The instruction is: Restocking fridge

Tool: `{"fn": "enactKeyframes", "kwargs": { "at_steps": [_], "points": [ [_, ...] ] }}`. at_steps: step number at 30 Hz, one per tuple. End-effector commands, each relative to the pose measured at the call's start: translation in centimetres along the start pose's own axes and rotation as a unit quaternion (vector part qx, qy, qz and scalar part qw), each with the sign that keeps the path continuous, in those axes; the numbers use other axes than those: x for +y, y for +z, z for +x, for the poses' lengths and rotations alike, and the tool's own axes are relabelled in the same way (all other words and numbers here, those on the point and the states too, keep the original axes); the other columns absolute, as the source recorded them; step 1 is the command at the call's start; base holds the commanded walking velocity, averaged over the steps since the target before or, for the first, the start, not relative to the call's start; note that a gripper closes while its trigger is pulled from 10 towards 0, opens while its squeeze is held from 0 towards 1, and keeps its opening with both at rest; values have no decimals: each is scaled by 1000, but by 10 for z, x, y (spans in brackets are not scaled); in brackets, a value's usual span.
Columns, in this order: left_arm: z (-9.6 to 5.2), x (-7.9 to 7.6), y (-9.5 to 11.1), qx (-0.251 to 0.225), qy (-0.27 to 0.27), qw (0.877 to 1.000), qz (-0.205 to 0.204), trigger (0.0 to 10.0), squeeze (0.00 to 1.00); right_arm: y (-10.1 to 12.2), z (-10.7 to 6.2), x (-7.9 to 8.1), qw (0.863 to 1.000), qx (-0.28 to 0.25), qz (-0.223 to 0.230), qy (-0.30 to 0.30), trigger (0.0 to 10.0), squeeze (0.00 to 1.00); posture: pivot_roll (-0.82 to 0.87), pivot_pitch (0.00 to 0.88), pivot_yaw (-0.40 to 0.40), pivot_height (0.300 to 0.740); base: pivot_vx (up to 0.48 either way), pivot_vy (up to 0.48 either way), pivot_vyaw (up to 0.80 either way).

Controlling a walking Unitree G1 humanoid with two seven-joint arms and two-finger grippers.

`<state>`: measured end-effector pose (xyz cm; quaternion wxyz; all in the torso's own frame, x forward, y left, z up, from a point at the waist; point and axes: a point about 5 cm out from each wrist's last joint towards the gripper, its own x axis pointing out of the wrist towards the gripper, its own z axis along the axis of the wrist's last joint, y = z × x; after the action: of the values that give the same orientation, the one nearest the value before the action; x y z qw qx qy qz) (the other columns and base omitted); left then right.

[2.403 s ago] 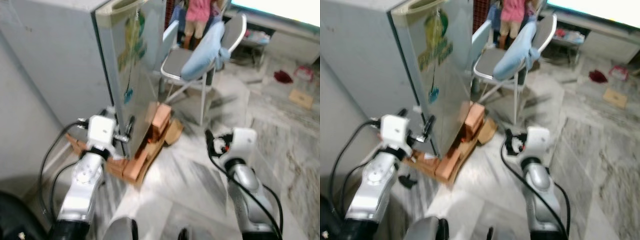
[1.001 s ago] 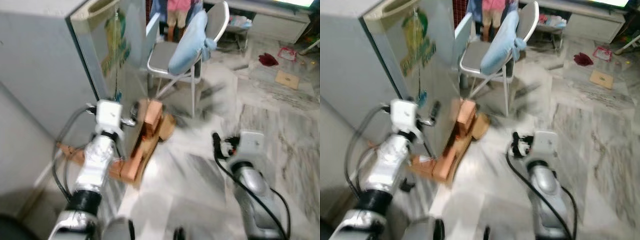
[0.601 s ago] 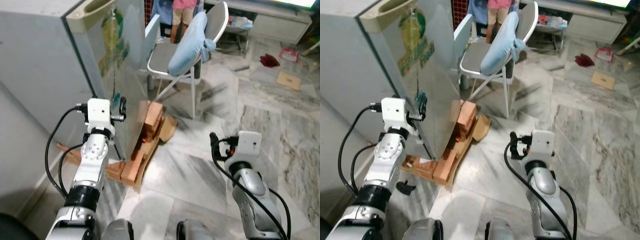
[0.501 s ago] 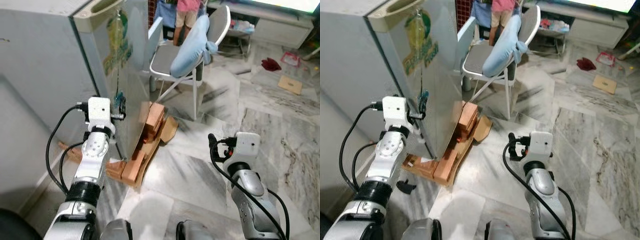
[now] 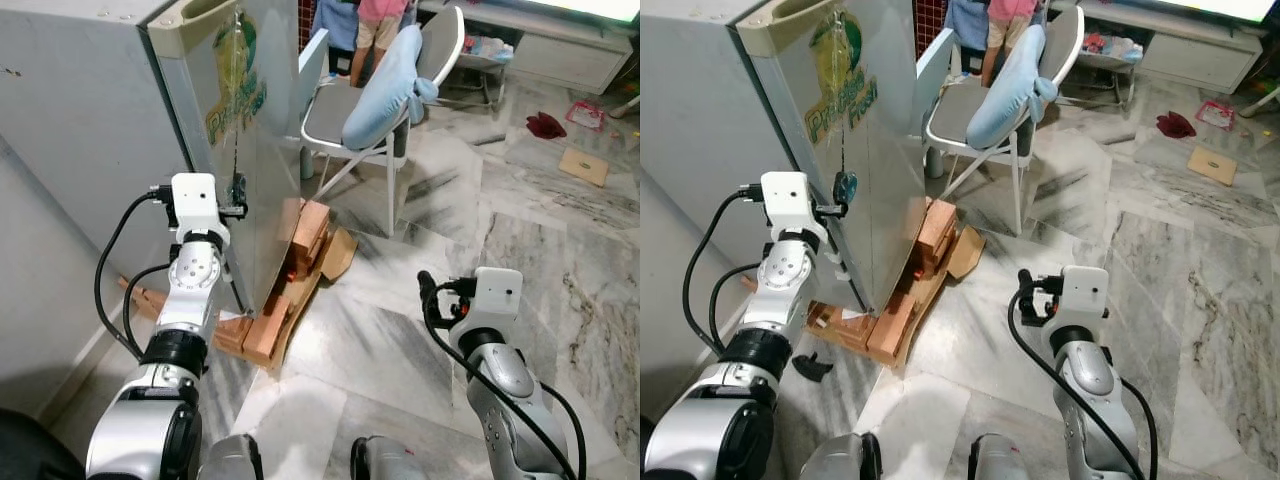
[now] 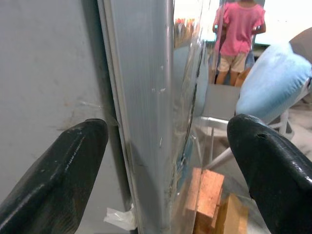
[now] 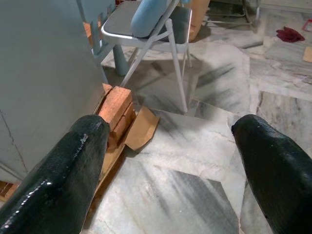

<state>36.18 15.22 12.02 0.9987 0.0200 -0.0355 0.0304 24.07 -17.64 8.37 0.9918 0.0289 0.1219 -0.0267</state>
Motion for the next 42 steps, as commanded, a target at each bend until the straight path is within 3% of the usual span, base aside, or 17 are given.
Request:
{"fn": "enactKeyframes", "kwargs": {
  "at_steps": [1,10,15,17,18,24,26,27,28,29,33,34,37,38,39,40,42],
  "points": [
    [3,0,3,-3,-4,1000,5,10000,0,4,-2,-3,1000,-5,-2,-4,10000,0,-73,108,-26,740,0,0,0],
    [13,-11,10,-4,-35,999,6,10000,0,5,-6,-6,1000,-3,-1,-10,10000,0,-92,108,-19,740,0,0,0],
    [17,-31,16,-1,-97,995,17,10000,0,5,-8,-10,1000,-4,-3,-17,10000,0,-113,101,-12,740,0,0,0],
    [18,-47,17,4,-133,991,30,10000,0,6,-9,-11,1000,-4,-4,-19,10000,0,-122,98,-9,740,0,0,0],
    [18,-47,17,4,-133,991,30,10000,0,6,-9,-11,1000,-4,-4,-19,10000,0,-122,98,-9,740,0,0,0],
    [14,-88,28,-10,-207,978,22,10000,0,7,-13,-14,1000,-5,-3,-28,10000,0,-139,96,-4,740,0,0,0],
    [13,-92,28,-8,-220,975,13,10000,0,6,-13,-15,1000,-5,-3,-28,10000,0,-141,97,-5,740,0,0,0],
    [8,-106,29,-14,-249,968,9,10000,0,6,-15,-15,1000,-4,-4,-28,10000,0,-140,97,-6,740,0,0,0],
    [8,-106,29,-14,-249,968,9,10000,0,6,-15,-15,1000,-4,-4,-28,10000,0,-140,97,-6,740,0,0,0],
    [-1,-123,29,-18,-298,954,-7,10000,0,5,-16,-15,1000,-1,-4,-27,10000,0,-135,98,-6,740,0,0,0],
    [-26,-154,23,-19,-410,912,-19,10000,0,4,-16,-13,1000,-1,1,-24,10000,0,-123,100,-9,740,0,0,0],
    [-38,-166,22,-20,-453,891,-28,10000,0,4,-15,-13,1000,0,1,-24,10000,0,-116,103,-11,740,0,0,0],
    [-62,-188,23,-30,-526,849,-32,10000,0,2,-14,-11,1000,3,0,-20,10000,0,-112,101,-12,740,0,0,0],
    [-76,-197,24,-37,-563,825,-26,10000,0,2,-14,-10,1000,4,0,-19,10000,0,-112,101,-12,740,0,0,0],
    [-76,-197,24,-37,-563,825,-26,10000,0,2,-14,-10,1000,4,0,-19,10000,0,-112,101,-12,740,0,0,0],
    [-82,-199,26,-48,-577,815,-22,10000,0,2,-13,-9,1000,4,0,-18,10000,0,-104,99,-12,740,0,0,0],
    [-82,-197,27,-51,-575,816,-21,10000,0,2,-12,-9,1000,3,0,-18,10000,0,-102,98,-12,740,0,0,0]
  ]
}}
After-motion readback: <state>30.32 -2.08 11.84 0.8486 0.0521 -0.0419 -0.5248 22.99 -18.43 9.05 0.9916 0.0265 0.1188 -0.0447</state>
